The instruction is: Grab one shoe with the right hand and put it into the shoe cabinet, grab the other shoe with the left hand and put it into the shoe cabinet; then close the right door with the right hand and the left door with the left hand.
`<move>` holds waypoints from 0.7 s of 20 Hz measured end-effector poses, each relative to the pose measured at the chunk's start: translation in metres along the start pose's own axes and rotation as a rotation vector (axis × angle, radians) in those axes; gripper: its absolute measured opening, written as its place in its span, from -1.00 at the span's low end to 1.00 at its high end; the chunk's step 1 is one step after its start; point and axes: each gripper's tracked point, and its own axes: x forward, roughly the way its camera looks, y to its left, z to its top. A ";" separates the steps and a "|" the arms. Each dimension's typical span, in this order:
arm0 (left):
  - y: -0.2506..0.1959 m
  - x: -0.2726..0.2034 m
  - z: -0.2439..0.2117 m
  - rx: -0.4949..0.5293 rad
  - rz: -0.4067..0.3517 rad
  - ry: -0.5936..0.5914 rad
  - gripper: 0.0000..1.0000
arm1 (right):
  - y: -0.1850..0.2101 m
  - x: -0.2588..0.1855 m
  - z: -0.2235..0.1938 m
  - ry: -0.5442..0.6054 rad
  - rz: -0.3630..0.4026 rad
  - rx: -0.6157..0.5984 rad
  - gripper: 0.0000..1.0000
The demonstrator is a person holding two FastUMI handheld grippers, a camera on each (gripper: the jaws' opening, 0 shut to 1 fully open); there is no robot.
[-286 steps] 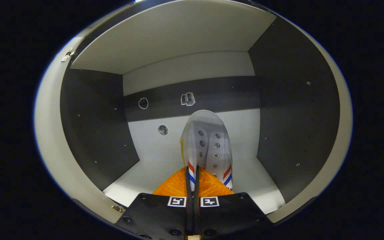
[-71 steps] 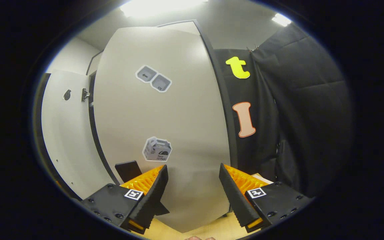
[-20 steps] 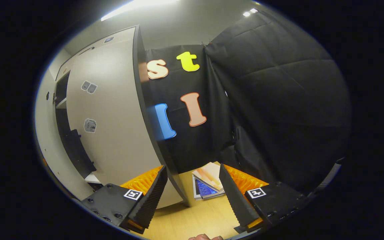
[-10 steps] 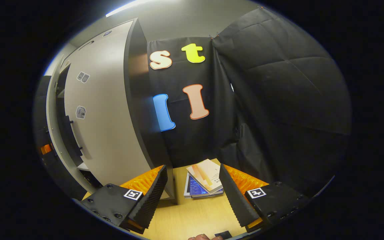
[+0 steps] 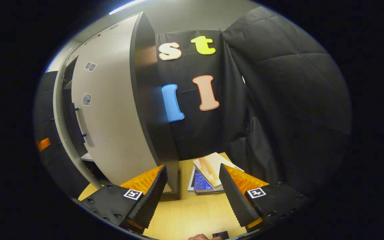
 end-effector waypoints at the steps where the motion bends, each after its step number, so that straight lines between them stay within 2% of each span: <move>1: -0.001 0.000 0.004 0.004 -0.012 -0.022 0.87 | 0.008 -0.002 0.001 -0.002 0.012 -0.001 0.96; 7: -0.011 -0.008 0.015 -0.054 -0.106 -0.074 0.93 | 0.045 -0.048 0.010 -0.022 0.017 0.013 0.96; 8: -0.012 -0.009 0.016 -0.066 -0.123 -0.082 0.89 | 0.049 -0.059 0.012 -0.030 0.010 0.004 0.96; 9: -0.014 -0.010 0.017 -0.080 -0.142 -0.091 0.89 | 0.051 -0.068 0.012 -0.038 0.001 -0.008 0.84; 10: -0.015 -0.012 0.018 -0.095 -0.159 -0.100 0.89 | 0.053 -0.077 0.010 -0.045 -0.011 -0.019 0.83; 11: -0.016 -0.013 0.019 -0.110 -0.176 -0.107 0.89 | 0.055 -0.086 0.008 -0.050 -0.020 -0.030 0.96; 13: -0.016 -0.014 0.022 -0.129 -0.183 -0.117 0.89 | 0.060 -0.103 0.001 -0.059 -0.039 -0.048 0.96; 14: -0.014 -0.014 0.024 -0.133 -0.174 -0.122 0.87 | 0.063 -0.110 -0.003 -0.062 -0.047 -0.049 0.84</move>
